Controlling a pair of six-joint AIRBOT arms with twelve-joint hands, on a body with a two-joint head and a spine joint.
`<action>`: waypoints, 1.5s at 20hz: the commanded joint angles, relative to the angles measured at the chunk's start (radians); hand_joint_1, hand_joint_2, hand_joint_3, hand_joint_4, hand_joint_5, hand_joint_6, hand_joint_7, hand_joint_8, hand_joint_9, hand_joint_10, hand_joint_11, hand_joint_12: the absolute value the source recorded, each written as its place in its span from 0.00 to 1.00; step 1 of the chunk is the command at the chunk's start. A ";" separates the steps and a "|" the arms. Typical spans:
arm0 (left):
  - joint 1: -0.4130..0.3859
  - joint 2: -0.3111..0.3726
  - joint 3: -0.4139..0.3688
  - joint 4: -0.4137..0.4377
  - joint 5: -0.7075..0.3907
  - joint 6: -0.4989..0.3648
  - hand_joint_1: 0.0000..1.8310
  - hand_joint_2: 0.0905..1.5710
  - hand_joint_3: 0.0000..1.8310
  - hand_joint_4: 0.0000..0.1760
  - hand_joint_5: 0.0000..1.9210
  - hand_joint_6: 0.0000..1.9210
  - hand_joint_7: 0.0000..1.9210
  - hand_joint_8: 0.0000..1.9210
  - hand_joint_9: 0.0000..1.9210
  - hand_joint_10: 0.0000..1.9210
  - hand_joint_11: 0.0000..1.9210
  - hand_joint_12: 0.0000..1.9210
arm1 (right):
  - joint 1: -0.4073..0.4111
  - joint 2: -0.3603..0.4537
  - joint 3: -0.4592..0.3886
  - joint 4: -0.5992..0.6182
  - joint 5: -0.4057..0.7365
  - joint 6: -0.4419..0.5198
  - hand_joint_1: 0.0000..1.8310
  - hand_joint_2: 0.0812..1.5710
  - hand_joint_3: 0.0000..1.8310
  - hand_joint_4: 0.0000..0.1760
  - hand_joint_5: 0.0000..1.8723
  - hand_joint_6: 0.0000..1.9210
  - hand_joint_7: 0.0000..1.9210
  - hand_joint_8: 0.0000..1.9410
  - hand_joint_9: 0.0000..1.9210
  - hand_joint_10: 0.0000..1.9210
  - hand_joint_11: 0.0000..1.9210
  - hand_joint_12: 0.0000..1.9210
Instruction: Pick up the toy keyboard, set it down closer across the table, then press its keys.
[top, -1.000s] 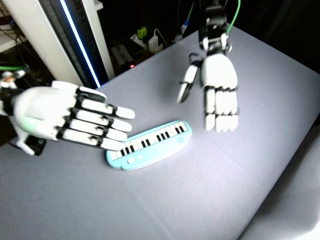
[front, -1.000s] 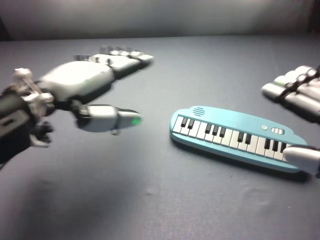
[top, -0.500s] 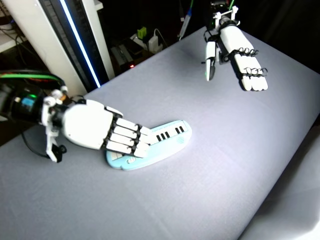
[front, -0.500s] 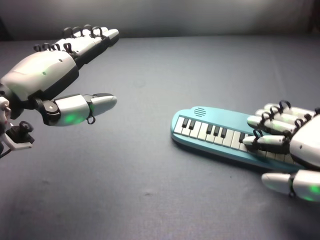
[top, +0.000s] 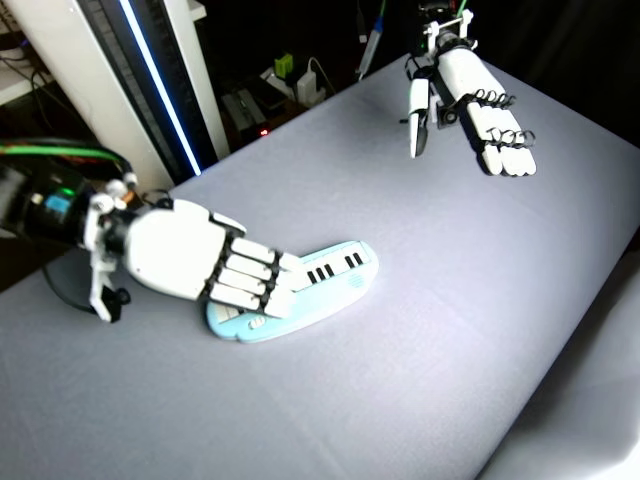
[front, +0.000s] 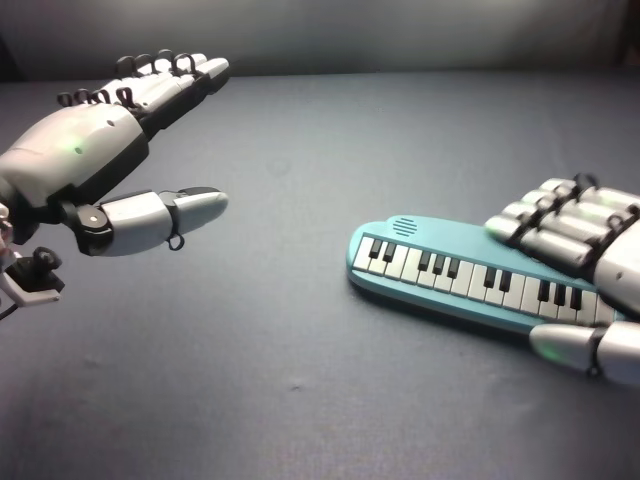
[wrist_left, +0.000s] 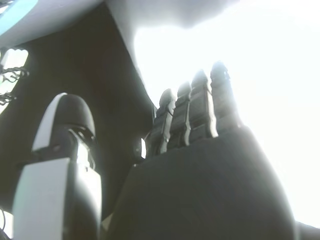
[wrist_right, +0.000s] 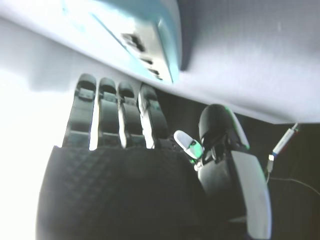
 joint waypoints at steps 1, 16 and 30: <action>-0.005 0.006 0.001 -0.015 -0.132 -0.002 0.33 0.80 0.00 0.00 0.02 0.00 0.00 0.00 0.00 0.00 0.00 0.00 | -0.008 0.005 -0.002 -0.005 0.106 0.002 0.00 0.89 0.01 0.00 0.00 0.00 0.00 0.00 0.00 0.00 0.00 0.00; 0.026 0.019 -0.018 -0.038 -0.180 -0.002 0.39 0.81 0.00 0.00 0.02 0.00 0.00 0.00 0.00 0.00 0.00 0.00 | -0.055 0.035 -0.018 0.034 0.163 -0.002 0.00 0.86 0.01 0.15 0.00 0.00 0.00 0.00 0.00 0.00 0.00 0.00; 0.136 0.097 -0.151 -0.083 -0.538 0.044 0.07 0.85 0.01 0.67 0.00 0.00 0.00 0.00 0.00 0.00 0.00 0.00 | -0.288 0.213 -0.144 0.100 0.810 0.188 0.02 0.83 0.00 0.45 0.00 0.00 0.00 0.00 0.00 0.00 0.00 0.00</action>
